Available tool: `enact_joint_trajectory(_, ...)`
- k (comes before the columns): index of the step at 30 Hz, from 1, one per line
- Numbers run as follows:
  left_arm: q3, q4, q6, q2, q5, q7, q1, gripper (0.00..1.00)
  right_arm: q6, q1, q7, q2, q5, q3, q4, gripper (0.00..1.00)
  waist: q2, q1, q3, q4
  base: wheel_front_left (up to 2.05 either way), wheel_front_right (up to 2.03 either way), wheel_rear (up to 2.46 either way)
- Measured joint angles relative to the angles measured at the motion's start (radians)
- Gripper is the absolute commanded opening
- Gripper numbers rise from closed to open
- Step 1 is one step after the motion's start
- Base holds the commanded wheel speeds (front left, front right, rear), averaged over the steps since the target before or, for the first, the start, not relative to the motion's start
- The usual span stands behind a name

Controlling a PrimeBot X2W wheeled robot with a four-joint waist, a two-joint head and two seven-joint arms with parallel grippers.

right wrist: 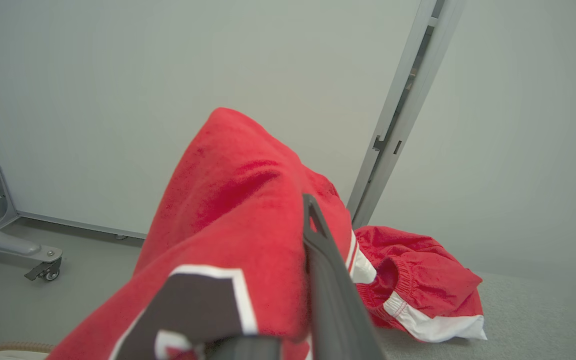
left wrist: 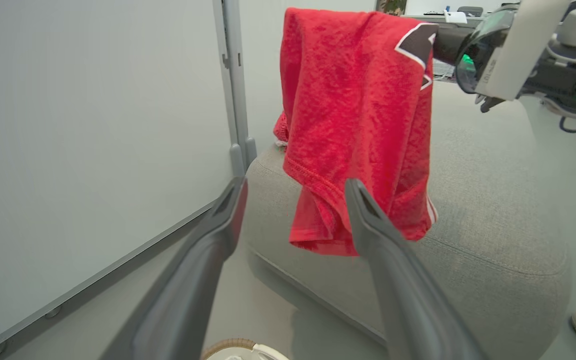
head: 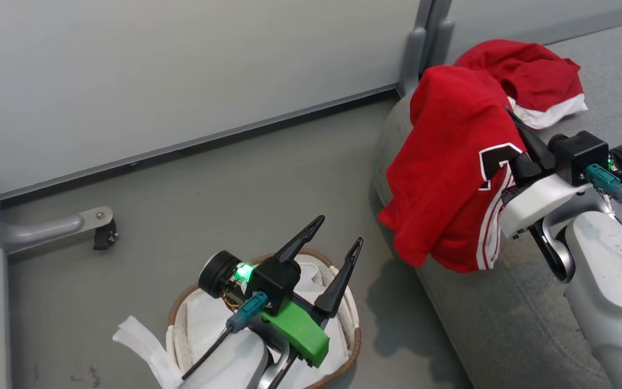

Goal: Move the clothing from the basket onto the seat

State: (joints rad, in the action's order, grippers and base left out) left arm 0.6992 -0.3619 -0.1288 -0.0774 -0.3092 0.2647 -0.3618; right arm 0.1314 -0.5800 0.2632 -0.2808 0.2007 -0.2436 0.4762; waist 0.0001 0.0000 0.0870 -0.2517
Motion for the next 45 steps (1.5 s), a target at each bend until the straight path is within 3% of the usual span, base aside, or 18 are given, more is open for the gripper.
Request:
enact_joint_trajectory(13,0.047,0.019,0.000,-0.037,0.006,0.000,-0.080,1.00,0.000,-0.091,0.000,0.011,-0.009,0.099,0.003,0.00,0.0000,0.0000,0.153,-0.106,0.00,0.00,0.00)
enact_joint_trajectory(19,0.060,0.038,0.000,-0.052,0.005,0.000,-0.111,1.00,0.000,-0.256,0.000,-0.076,-0.040,0.177,0.032,0.00,0.0000,0.0001,0.222,-0.103,0.00,0.00,0.00)
enact_joint_trajectory(27,0.076,0.089,0.000,-0.071,0.021,0.000,-0.174,1.00,0.000,-0.460,-0.003,-0.259,-0.043,0.243,0.171,0.00,0.0000,0.0001,0.320,-0.047,0.00,0.00,0.00)
enact_joint_trajectory(32,0.080,0.119,0.000,-0.085,0.033,0.000,-0.213,1.00,0.000,-0.499,-0.007,-0.312,-0.018,0.299,0.263,0.00,0.0000,0.0001,0.395,-0.003,0.00,0.00,0.00)
enact_joint_trajectory(37,0.080,0.140,0.000,-0.093,0.054,0.000,-0.237,1.00,0.000,-0.493,-0.002,-0.319,-0.029,0.349,0.345,0.00,0.0000,0.0002,0.471,0.037,0.00,0.00,0.00)
enact_joint_trajectory(45,0.087,0.139,0.000,-0.101,0.065,0.000,-0.245,1.00,0.000,-0.450,-0.001,-0.230,-0.094,0.408,0.411,0.00,0.0000,0.0002,0.578,0.076,0.00,0.00,0.00)
